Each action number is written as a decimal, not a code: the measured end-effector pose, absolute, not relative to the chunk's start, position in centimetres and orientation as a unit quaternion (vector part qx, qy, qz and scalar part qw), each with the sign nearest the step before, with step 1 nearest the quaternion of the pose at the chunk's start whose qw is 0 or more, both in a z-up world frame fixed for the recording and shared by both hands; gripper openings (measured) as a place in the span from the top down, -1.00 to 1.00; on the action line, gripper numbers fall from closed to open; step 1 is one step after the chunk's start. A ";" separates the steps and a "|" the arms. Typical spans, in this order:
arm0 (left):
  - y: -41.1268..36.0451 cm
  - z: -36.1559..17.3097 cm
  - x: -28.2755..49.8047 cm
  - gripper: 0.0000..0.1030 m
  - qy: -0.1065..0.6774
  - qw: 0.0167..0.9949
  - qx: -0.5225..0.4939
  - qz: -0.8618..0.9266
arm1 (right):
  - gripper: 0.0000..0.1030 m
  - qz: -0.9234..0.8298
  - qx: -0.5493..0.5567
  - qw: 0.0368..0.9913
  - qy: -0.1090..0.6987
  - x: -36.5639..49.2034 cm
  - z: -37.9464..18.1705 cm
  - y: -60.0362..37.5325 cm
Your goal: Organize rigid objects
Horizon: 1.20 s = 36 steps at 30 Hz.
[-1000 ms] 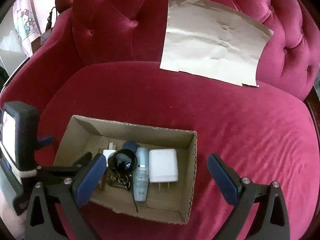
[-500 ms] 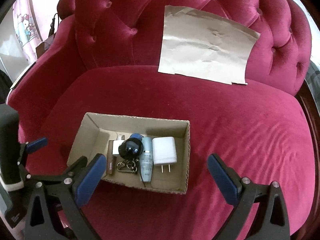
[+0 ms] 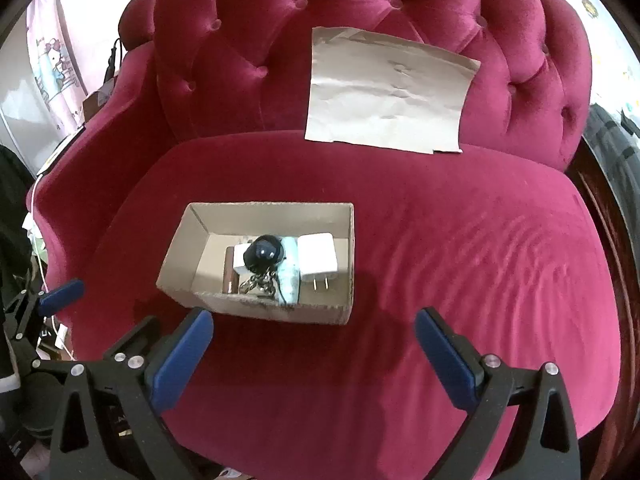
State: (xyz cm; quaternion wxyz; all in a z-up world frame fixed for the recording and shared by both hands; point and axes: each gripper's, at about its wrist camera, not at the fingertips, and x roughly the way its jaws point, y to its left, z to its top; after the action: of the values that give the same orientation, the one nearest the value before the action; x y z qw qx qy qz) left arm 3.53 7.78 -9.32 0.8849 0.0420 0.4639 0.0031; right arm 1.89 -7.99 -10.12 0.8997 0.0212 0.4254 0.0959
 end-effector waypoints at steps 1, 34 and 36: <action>7.6 -9.2 3.2 -1.00 0.463 0.885 0.043 0.001 | -1.00 0.094 0.022 0.900 0.424 1.5 -10.1 -8.0; 5.6 -4.9 -0.5 -1.00 0.442 0.896 0.040 -0.013 | -1.00 0.088 0.027 0.908 0.410 -3.7 -6.4 -9.7; 5.6 -4.9 -0.5 -1.00 0.442 0.896 0.040 -0.012 | -1.00 0.086 0.025 0.908 0.409 -3.7 -6.3 -9.6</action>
State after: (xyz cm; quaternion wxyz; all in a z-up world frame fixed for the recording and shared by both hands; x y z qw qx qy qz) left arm -0.52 5.56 -4.92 0.8958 0.0403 0.4424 -0.0125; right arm -3.72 -9.62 -6.33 0.9081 0.0248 0.4091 0.0860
